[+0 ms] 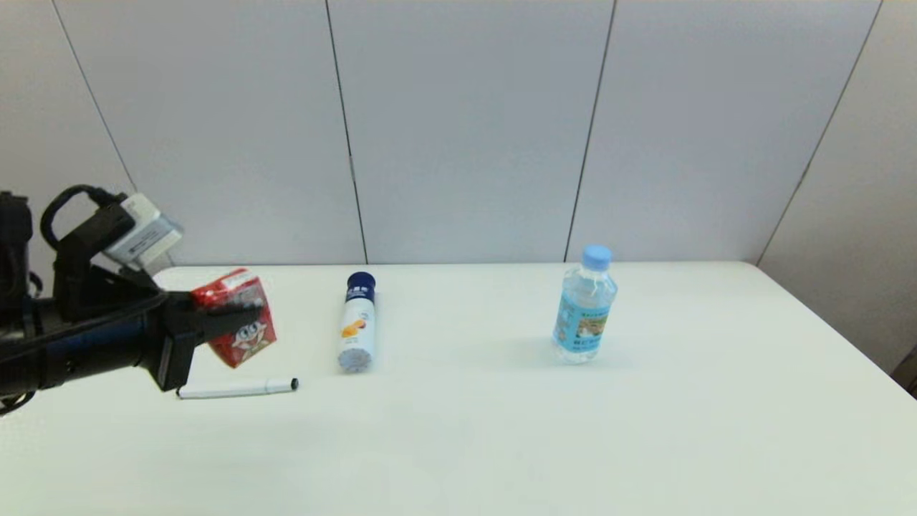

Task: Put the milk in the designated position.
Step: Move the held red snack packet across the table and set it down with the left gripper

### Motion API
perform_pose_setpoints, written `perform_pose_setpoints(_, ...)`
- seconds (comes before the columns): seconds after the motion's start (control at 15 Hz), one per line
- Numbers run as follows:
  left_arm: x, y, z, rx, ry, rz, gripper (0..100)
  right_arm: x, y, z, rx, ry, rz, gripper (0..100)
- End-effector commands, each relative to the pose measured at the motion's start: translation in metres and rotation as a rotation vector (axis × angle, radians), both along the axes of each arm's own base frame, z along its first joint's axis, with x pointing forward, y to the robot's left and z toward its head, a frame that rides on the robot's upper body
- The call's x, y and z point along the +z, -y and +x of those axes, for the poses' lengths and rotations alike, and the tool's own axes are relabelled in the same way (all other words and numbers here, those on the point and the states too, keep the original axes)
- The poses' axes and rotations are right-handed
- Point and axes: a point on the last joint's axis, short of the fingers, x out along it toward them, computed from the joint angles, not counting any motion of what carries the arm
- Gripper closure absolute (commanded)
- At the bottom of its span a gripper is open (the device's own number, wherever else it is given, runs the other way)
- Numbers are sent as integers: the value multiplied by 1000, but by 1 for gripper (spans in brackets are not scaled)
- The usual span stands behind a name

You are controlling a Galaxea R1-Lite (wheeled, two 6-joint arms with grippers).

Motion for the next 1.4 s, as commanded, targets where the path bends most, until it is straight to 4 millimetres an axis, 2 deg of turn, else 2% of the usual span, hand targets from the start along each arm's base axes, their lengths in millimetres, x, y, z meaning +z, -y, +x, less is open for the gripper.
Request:
perform_pose_setpoints(0.07, -21, -7, -25, -46, -33, -9, 100, 0, 0, 0, -1, -1, 0, 0)
perform_pose_setpoints(0.2, -30, -10, -21, -81, -39, -7, 100, 0, 0, 0, -1, -1, 0, 0)
perform_pose_setpoints(0.53, -61, -37, 0, -111, -41, 6, 100, 0, 0, 0, 1, -1, 0, 0)
perform_pose_setpoints(0.8, -82, -57, 2, -71, -79, 22, 100, 0, 0, 0, 1, -1, 0, 0)
perform_pose_setpoints(1.07, -94, -65, 1, -46, -122, 29, 100, 0, 0, 0, -1, -1, 0, 0)
perform_pose_setpoints(1.4, -98, -65, 4, -47, -134, 25, 100, 0, 0, 0, -1, -1, 0, 0)
